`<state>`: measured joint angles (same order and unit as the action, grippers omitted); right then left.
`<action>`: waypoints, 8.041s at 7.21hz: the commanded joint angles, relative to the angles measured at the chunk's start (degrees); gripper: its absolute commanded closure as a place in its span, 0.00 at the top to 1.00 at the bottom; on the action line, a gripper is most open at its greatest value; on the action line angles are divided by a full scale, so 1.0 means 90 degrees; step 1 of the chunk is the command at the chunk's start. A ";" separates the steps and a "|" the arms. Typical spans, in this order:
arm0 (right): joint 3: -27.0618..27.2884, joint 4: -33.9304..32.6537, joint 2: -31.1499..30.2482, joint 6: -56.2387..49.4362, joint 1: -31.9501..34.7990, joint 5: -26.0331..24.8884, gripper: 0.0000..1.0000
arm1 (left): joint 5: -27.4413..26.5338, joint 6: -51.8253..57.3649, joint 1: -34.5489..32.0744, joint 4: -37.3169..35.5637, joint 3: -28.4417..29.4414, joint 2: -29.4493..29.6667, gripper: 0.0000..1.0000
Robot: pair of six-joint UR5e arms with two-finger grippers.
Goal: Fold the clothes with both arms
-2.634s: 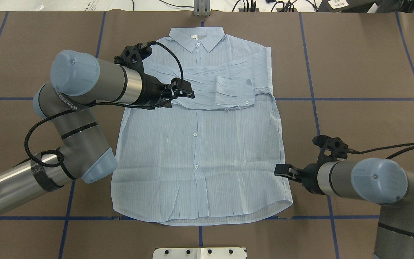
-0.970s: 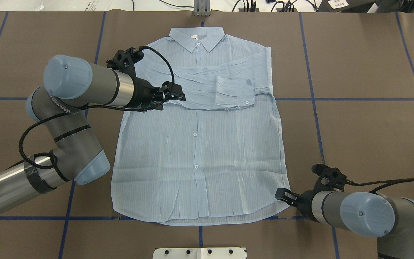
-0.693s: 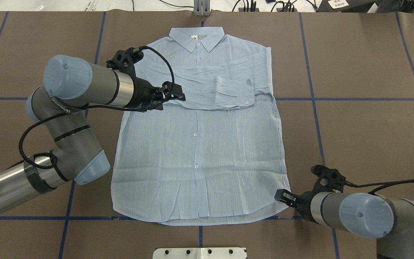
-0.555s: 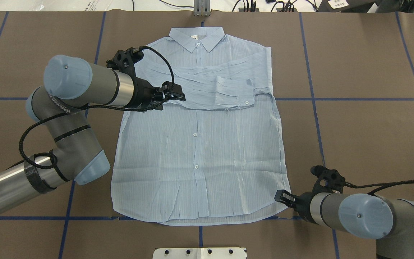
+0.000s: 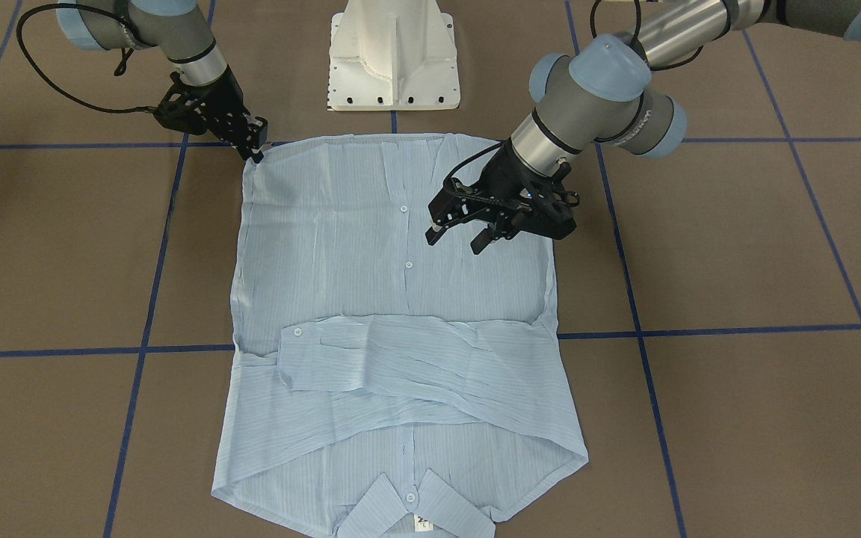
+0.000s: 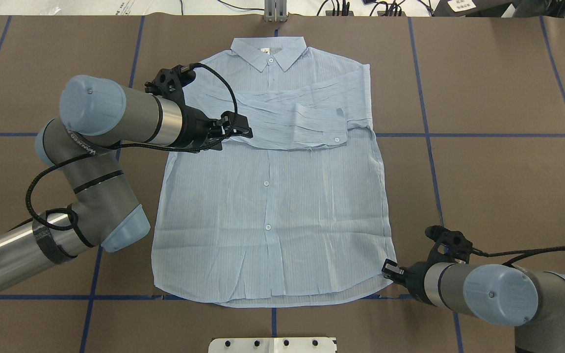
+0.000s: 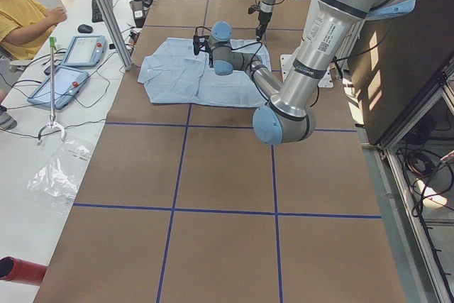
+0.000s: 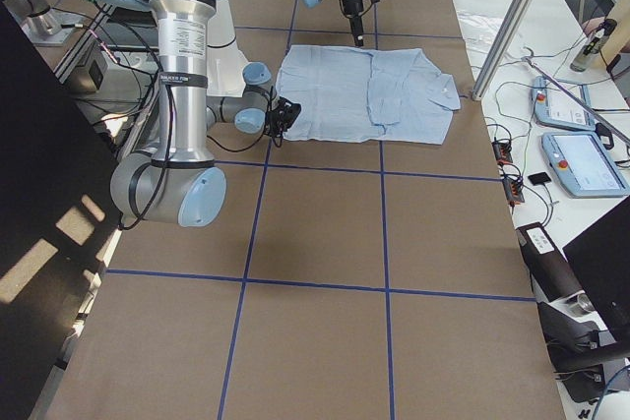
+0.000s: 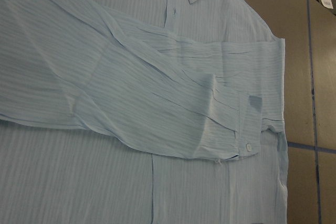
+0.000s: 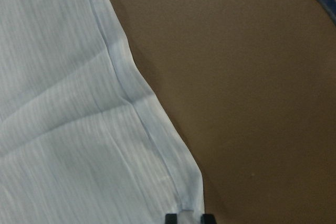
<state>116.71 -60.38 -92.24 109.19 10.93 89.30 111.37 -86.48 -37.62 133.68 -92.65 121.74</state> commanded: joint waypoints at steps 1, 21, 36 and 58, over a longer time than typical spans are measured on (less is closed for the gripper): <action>0.0040 0.0000 -0.0034 -0.0003 0.0036 0.0009 0.00 | -0.0001 0.0000 0.0000 0.0000 0.0001 -0.0002 0.87; 0.0470 0.0000 -0.0249 -0.0003 -0.0003 -0.0010 0.00 | -0.1534 -0.2089 0.2578 -0.2773 -0.2479 -0.2716 0.78; 0.1017 0.0000 0.0139 -0.0052 0.1216 0.0193 0.00 | -0.0031 -0.2355 0.0286 -0.2715 -0.2822 -0.2238 0.00; -0.5220 -0.0967 0.5072 -0.1029 0.4255 0.0762 0.00 | 0.0224 -0.1582 -0.1778 0.0567 0.4562 0.1630 0.00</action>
<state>72.50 -69.13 -48.18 99.90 49.25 96.68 113.50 -100.72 -53.76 138.74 -51.62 136.59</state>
